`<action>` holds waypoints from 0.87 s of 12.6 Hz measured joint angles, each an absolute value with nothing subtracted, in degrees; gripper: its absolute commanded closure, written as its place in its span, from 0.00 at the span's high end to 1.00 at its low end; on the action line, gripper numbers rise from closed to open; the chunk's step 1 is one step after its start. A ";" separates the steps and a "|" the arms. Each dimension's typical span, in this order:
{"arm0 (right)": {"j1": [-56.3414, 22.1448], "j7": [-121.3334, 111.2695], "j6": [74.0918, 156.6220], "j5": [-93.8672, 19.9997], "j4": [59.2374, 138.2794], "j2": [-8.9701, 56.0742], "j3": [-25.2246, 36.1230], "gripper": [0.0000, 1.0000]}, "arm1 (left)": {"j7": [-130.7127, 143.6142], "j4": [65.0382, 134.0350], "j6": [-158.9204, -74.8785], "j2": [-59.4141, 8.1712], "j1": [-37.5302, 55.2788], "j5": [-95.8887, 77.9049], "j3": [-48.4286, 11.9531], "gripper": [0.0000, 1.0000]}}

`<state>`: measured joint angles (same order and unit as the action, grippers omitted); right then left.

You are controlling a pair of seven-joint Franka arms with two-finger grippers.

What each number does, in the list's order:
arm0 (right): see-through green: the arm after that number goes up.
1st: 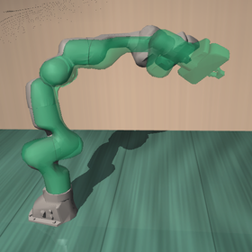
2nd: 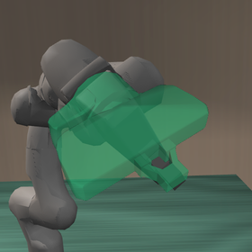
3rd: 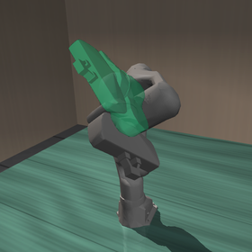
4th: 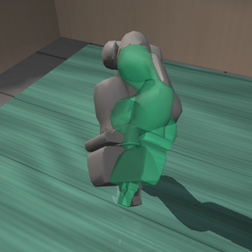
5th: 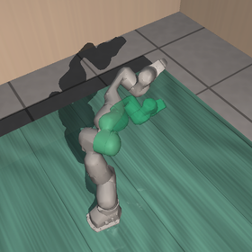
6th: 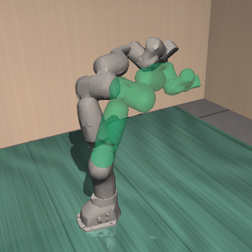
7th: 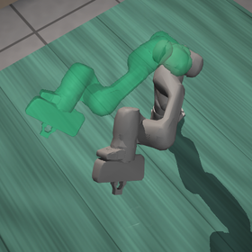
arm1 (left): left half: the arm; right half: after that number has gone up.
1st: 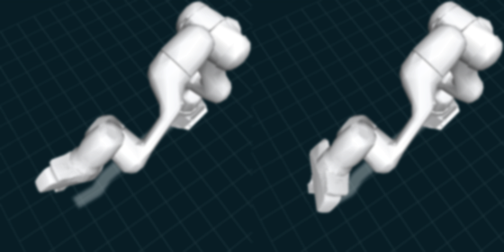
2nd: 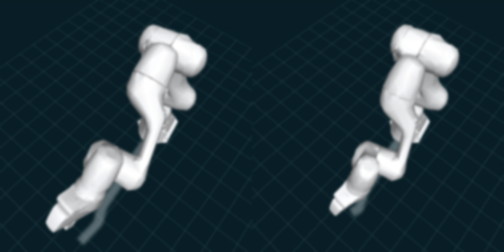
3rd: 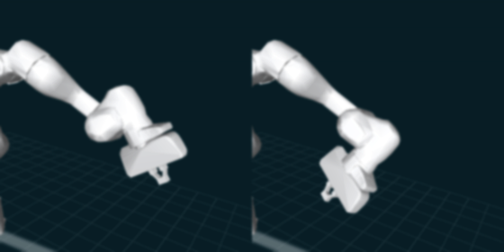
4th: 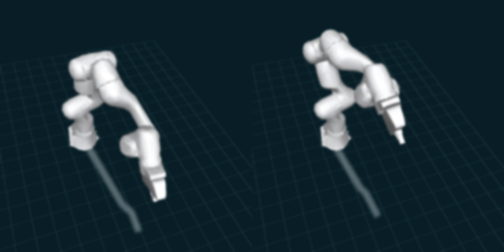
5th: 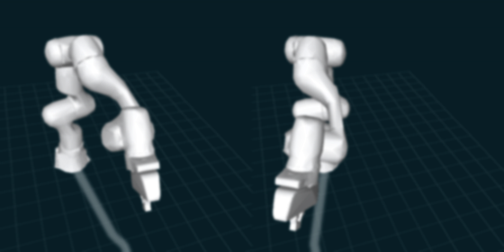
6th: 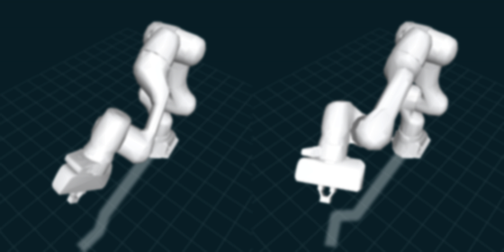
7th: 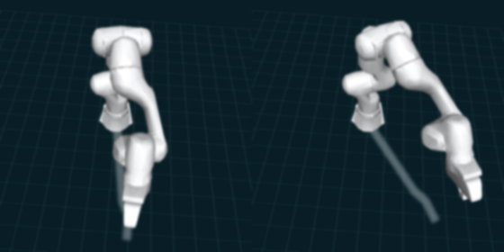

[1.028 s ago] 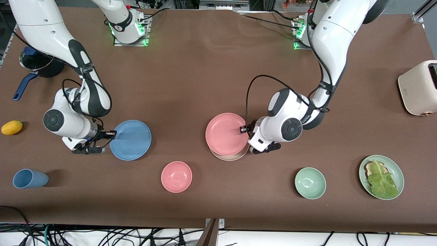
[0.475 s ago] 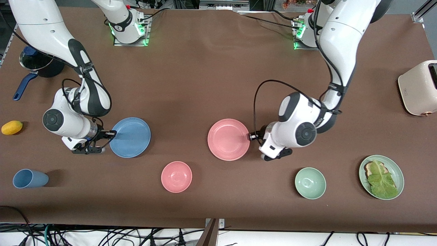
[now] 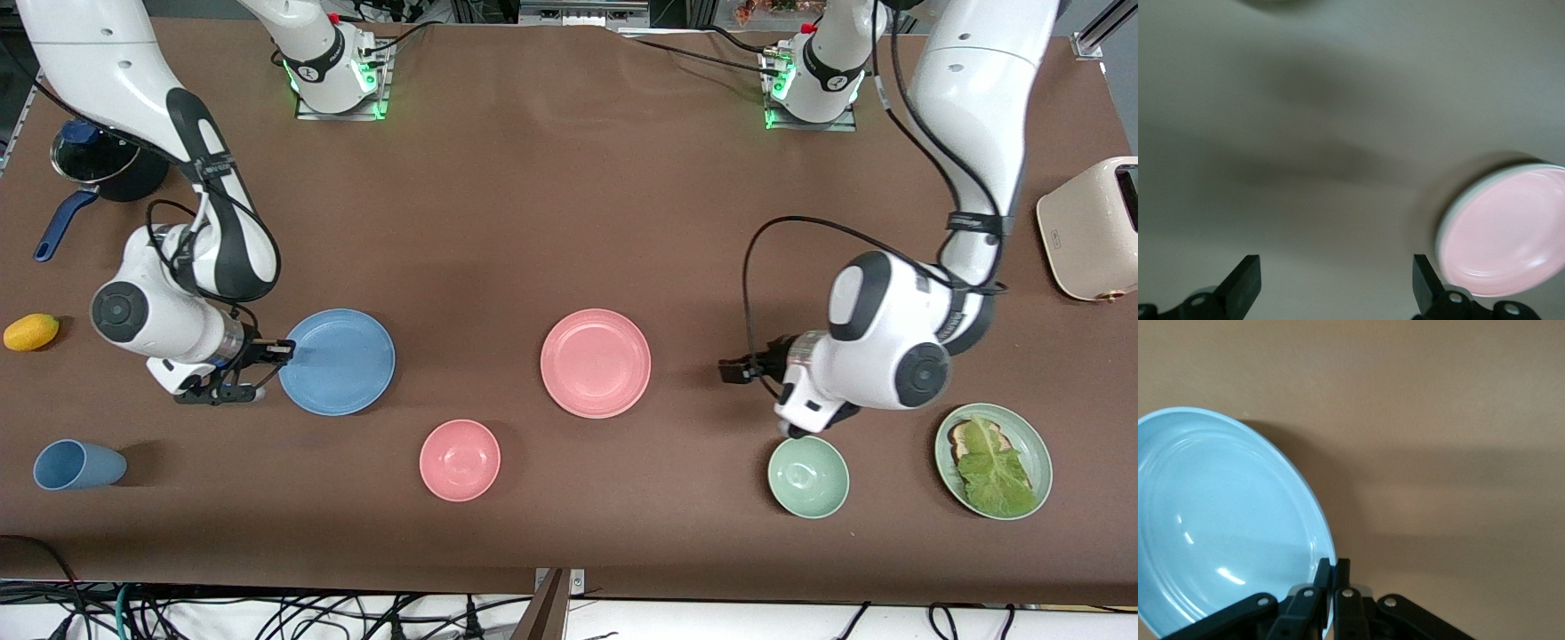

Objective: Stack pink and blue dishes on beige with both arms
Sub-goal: 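Carry the blue plate onto the pink plate while the left gripper withdraws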

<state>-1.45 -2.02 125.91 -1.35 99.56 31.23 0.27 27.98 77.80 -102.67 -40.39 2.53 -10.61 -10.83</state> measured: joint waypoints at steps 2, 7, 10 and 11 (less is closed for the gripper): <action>-2.08 -2.02 119.79 -2.64 94.76 30.43 0.02 0.00 | 22.79 77.80 -99.25 -39.84 -0.92 -7.75 -10.77 1.00; -9.80 10.25 113.31 -5.56 88.55 30.32 -0.35 0.00 | 13.86 77.77 -93.61 -37.80 -6.87 3.39 -10.72 1.00; -18.16 24.45 113.95 -5.63 88.38 30.64 -0.59 0.00 | 13.79 77.67 -91.17 -34.06 -7.06 6.81 -10.92 1.00; -20.98 29.68 114.97 -5.64 88.32 30.90 -0.62 0.00 | 13.79 77.74 -90.52 -31.82 -7.29 6.81 -10.92 1.00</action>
